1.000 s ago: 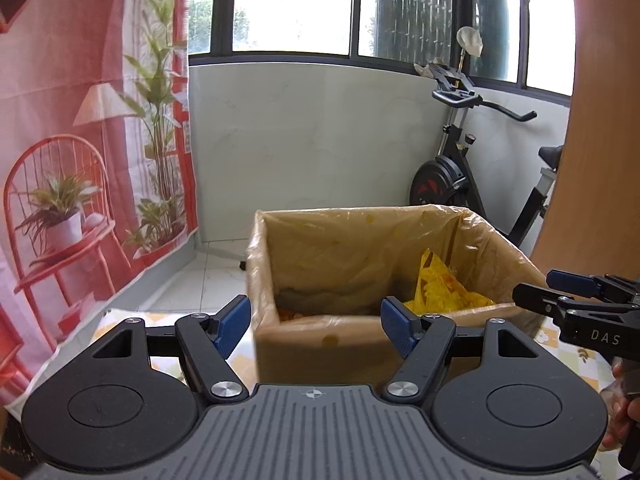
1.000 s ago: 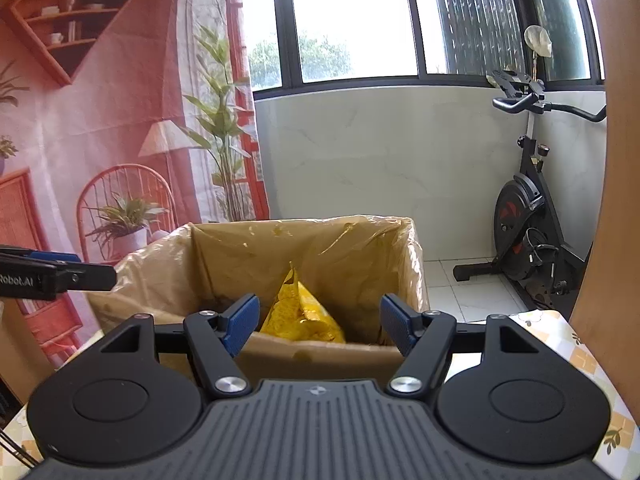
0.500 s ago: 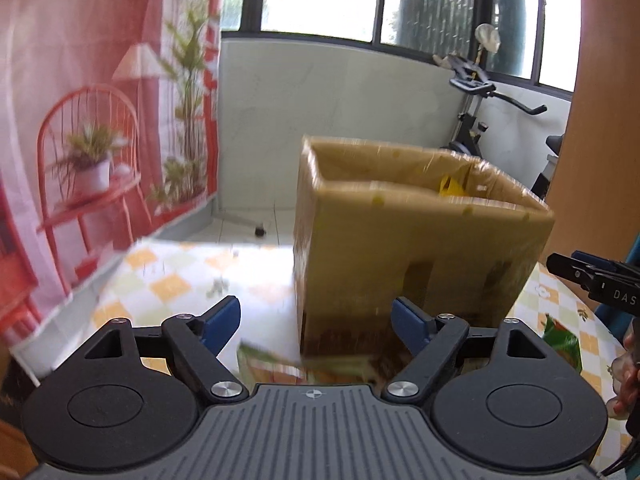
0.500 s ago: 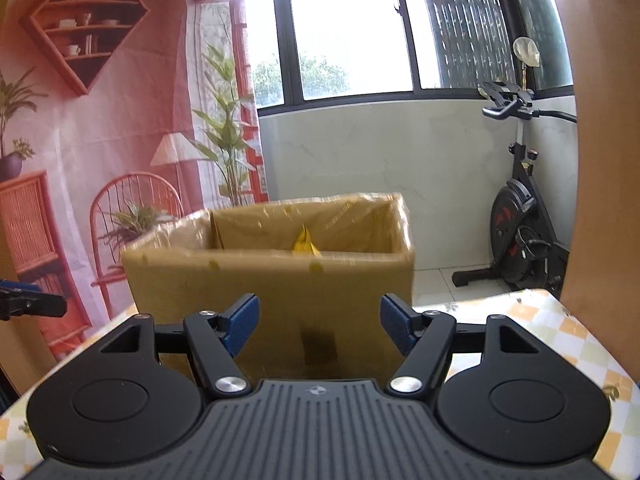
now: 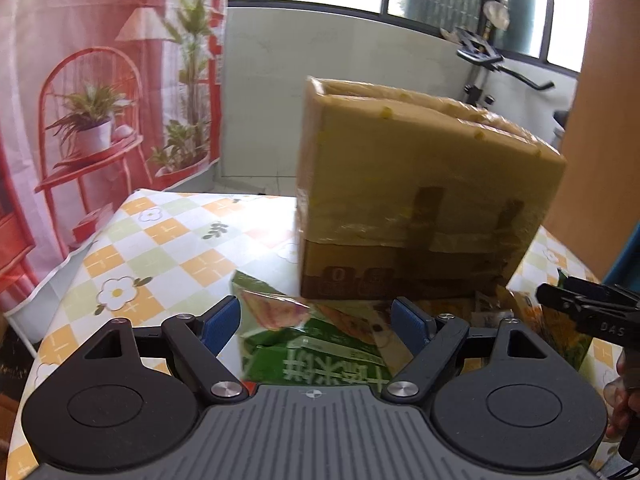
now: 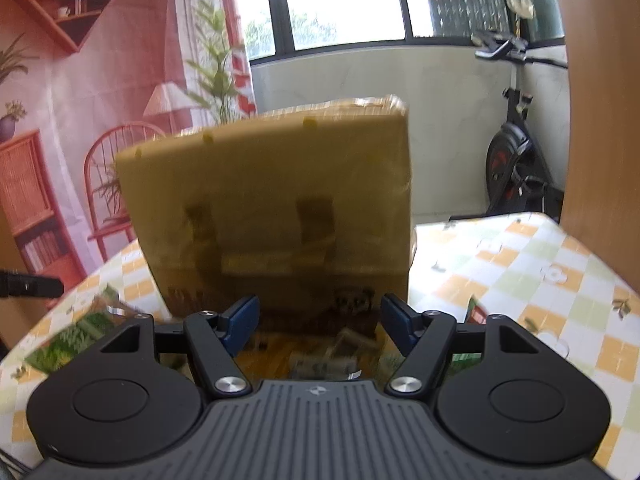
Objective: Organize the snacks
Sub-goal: 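Move both grippers back down toward the green snack bags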
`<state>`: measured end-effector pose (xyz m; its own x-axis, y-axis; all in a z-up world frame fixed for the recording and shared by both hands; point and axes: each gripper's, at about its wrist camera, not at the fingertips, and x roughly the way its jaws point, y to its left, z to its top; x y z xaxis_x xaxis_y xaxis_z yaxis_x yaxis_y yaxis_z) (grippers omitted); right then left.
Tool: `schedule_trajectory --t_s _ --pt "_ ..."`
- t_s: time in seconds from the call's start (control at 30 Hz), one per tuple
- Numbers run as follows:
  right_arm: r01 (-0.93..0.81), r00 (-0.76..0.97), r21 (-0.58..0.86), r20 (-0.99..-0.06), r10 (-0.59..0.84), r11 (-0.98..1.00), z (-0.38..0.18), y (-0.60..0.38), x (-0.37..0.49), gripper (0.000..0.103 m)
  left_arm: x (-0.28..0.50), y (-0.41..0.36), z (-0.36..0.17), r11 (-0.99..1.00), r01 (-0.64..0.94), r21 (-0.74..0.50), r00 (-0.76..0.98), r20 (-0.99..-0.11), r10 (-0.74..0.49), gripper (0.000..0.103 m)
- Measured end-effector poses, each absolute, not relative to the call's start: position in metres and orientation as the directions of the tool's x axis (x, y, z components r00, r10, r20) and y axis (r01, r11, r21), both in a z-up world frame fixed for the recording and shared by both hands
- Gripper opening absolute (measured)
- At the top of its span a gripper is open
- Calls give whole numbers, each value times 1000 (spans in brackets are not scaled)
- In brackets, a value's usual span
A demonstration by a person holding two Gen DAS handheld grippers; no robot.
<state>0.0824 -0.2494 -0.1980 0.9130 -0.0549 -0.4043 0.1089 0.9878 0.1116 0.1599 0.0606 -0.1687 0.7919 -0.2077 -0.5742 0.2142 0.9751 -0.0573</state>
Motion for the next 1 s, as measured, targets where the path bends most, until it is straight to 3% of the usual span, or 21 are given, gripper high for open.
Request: schedule_trajectory --t_s 0.4,0.57,0.7,0.83,1.0 --pt "148 907 54 -405 -114 988 -212 -252 62 70 147 55 -190 984 165 -71 792 -585 -175 85" --pt "187 918 -3 -356 -175 982 -206 -255 52 70 145 60 -191 986 144 -82 797 -582 -165 85" --pt "233 913 -18 -340 -225 972 -205 -264 50 79 144 63 -191 988 125 -88 800 -580 -153 85" --pt "280 887 6 -384 -256 960 -214 -280 51 79 144 61 -189 988 127 -85 803 -576 -152 85" --pt "338 857 59 -430 -282 939 -224 -299 51 91 145 55 -188 986 148 -82 804 -570 -169 85"
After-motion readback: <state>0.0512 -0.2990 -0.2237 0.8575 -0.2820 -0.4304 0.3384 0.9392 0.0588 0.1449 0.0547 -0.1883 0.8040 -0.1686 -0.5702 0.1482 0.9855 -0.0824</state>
